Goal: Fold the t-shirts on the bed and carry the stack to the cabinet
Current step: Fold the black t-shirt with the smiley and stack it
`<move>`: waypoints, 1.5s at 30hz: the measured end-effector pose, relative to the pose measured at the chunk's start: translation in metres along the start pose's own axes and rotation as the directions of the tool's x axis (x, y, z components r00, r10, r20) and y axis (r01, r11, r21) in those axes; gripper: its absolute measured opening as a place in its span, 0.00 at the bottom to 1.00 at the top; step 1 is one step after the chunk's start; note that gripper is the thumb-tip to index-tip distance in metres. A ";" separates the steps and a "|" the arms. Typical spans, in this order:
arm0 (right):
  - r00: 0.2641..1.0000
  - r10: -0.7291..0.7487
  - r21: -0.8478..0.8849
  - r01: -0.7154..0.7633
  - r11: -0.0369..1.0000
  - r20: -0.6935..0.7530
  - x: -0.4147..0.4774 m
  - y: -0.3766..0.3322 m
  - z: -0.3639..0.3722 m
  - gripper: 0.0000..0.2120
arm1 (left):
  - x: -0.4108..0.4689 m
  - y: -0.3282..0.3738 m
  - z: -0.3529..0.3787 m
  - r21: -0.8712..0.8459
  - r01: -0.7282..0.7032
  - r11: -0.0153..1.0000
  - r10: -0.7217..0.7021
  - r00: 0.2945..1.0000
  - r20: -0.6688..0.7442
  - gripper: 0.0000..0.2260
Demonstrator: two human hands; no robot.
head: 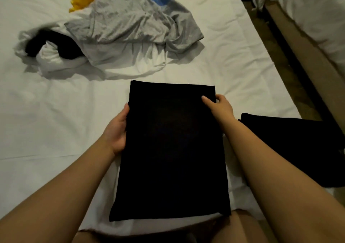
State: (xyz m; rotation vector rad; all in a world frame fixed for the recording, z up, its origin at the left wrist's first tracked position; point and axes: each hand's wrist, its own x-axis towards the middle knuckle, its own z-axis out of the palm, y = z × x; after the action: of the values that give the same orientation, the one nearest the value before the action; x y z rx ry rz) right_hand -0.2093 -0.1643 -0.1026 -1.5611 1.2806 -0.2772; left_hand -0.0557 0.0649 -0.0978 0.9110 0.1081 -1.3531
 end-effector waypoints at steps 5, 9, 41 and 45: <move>0.999 0.024 0.000 -0.024 1.000 0.024 0.000 0.006 0.000 0.23 | 0.001 -0.001 -0.005 0.032 0.049 0.998 -0.051 0.998 0.040 0.30; 0.995 -0.080 -0.023 0.079 0.997 -0.061 0.005 -0.003 0.002 0.09 | 0.005 0.001 0.000 -0.037 0.048 0.998 -0.047 0.998 0.033 0.19; 0.972 -0.219 -0.158 0.230 0.960 0.087 -0.249 0.134 -0.052 0.26 | -0.175 -0.136 -0.033 0.901 -0.126 0.416 0.566 0.811 -0.148 0.19; 0.955 -0.279 -0.181 0.294 0.939 0.104 -0.262 0.131 -0.049 0.21 | -0.191 -0.130 -0.027 0.933 -0.112 0.342 0.489 0.869 -0.075 0.21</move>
State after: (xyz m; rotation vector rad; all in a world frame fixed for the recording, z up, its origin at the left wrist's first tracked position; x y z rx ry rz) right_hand -0.4244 0.0387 -0.0803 -1.9119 1.0428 -0.2787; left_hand -0.2081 0.2397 -0.0739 2.0194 -0.6133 -0.7731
